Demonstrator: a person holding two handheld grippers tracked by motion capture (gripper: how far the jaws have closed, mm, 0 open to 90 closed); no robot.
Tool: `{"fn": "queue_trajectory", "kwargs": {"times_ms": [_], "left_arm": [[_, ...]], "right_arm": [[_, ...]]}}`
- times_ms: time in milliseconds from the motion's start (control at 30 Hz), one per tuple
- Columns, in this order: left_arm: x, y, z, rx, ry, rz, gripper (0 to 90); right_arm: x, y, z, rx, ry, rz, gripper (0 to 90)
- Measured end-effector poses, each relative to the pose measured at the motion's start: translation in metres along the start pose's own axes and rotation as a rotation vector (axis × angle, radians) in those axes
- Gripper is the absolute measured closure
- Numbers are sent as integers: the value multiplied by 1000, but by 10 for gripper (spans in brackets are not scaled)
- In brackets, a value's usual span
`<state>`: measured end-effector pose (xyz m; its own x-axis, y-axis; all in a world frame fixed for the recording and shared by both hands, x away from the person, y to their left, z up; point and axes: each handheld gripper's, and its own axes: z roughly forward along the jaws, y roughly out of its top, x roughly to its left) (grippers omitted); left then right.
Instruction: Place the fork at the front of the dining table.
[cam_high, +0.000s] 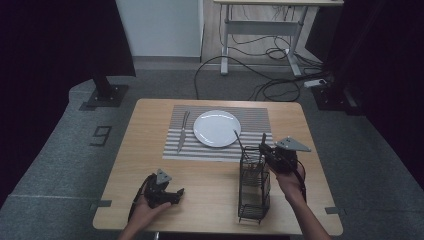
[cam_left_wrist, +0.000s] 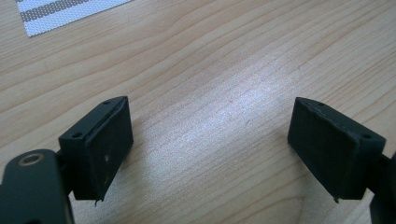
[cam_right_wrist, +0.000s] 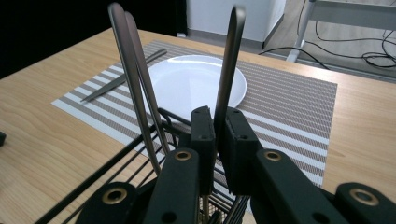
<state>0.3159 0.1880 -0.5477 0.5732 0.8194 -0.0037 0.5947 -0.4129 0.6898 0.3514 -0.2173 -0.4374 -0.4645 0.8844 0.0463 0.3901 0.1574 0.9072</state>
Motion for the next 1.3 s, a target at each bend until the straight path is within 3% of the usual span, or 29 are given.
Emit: {"fn": "queue_trajectory", "kwargs": {"times_ms": [333,400,500,667,867,1100,1300], "left_arm": [[0,0,0,0,0,0,140],[0,0,0,0,0,0,140],[0,0,0,0,0,0,140],[0,0,0,0,-1,-1,140],[0,0,0,1,-1,-1,140],[0,0,0,2,-1,0,140],[0,0,0,1,-1,-2,140]], "right_arm": [[3,-2,4,30,-1,-31,838],[3,-2,3,25,31,-11,856],[5,-1,0,18,32,-21,860],[10,4,-11,-39,18,-47,863],[9,13,-24,-86,23,-37,863],[7,34,-49,-189,38,-27,863],[0,53,-70,-308,-29,-48,863]]}}
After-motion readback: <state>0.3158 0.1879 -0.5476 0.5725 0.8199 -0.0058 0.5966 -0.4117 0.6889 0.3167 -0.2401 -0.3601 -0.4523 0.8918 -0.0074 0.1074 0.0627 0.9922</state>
